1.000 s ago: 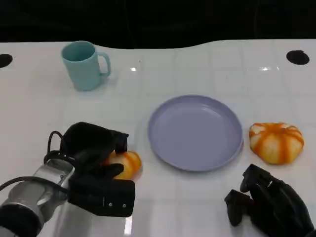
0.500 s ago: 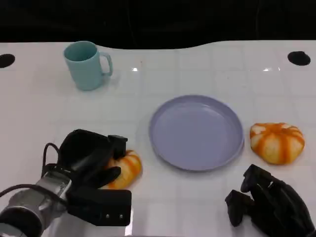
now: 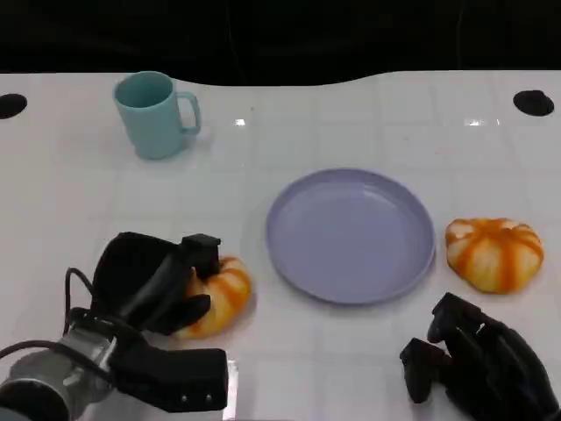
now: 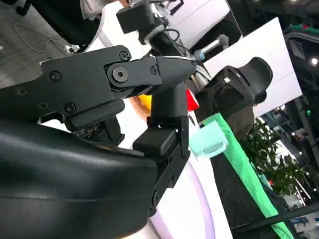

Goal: Grasp the bread from the table and place it into the plate.

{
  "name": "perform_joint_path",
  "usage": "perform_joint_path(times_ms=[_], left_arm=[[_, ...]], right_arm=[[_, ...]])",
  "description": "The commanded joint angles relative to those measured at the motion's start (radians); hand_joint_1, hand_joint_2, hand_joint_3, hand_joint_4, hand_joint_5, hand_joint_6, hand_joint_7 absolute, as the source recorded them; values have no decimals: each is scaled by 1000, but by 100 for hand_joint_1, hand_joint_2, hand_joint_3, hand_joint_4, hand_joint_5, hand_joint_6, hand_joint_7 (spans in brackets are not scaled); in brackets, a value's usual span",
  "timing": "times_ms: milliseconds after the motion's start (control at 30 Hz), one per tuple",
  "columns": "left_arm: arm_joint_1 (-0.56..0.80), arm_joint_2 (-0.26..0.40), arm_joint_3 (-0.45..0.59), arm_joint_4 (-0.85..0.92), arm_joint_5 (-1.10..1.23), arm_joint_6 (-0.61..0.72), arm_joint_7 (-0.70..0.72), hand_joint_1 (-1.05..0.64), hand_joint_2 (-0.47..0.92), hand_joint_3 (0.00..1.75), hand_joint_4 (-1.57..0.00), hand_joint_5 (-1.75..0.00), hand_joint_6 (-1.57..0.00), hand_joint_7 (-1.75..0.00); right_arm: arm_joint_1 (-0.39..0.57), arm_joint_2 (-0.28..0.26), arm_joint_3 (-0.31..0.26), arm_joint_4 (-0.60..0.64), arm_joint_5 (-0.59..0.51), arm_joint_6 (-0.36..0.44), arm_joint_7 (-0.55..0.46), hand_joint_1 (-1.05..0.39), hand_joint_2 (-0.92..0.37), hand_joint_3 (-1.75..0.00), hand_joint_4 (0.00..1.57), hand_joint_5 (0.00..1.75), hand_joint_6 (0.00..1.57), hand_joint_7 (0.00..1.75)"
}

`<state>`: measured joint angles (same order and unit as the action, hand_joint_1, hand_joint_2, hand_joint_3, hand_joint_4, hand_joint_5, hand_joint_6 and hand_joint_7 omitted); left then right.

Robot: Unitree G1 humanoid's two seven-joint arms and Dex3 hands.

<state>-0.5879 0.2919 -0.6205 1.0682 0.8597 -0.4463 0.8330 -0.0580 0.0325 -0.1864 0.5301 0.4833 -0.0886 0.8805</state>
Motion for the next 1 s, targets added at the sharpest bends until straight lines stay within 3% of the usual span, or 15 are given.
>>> perform_joint_path(times_ms=[33,167,300,567,667,833,1000], left_arm=[[24,25,42,-48,-29,-28,50,-101,77,175,-157,-175,-140,-175],[39,33,82,-110,-52,-40,61,-96,83,175,-157,-175,-153,-175],[42,44,120,-170,-62,-36,49,-95,83,175,-157,-175,-155,-175],[22,44,161,-204,-60,-29,34,-92,80,175,-157,-175,-147,-175],[-46,33,165,-194,-59,-30,13,-88,70,174,-157,-175,-145,-175],[-120,10,149,-165,-49,-39,-1,-87,64,165,-157,-175,-137,-175],[-203,-39,126,-101,-37,-46,8,-86,71,143,-157,-175,-125,-175]], right_arm=[[-2,-11,-9,3,10,-5,0,-56,-92,-23,75,172,67,144],[-4,-11,-10,7,6,-11,-3,-58,-92,-22,76,171,68,144],[-11,-12,-13,19,11,-10,3,-58,-92,-21,77,171,68,142],[-12,-13,-12,19,6,-7,-6,-58,-92,-20,77,171,69,142],[-14,-11,-11,28,4,-6,-8,-58,-92,-20,76,171,69,143],[-18,-15,-10,40,0,-20,1,-57,-92,-22,76,174,67,147],[-16,-16,-11,40,3,-16,0,-58,-92,-21,77,174,67,146]])
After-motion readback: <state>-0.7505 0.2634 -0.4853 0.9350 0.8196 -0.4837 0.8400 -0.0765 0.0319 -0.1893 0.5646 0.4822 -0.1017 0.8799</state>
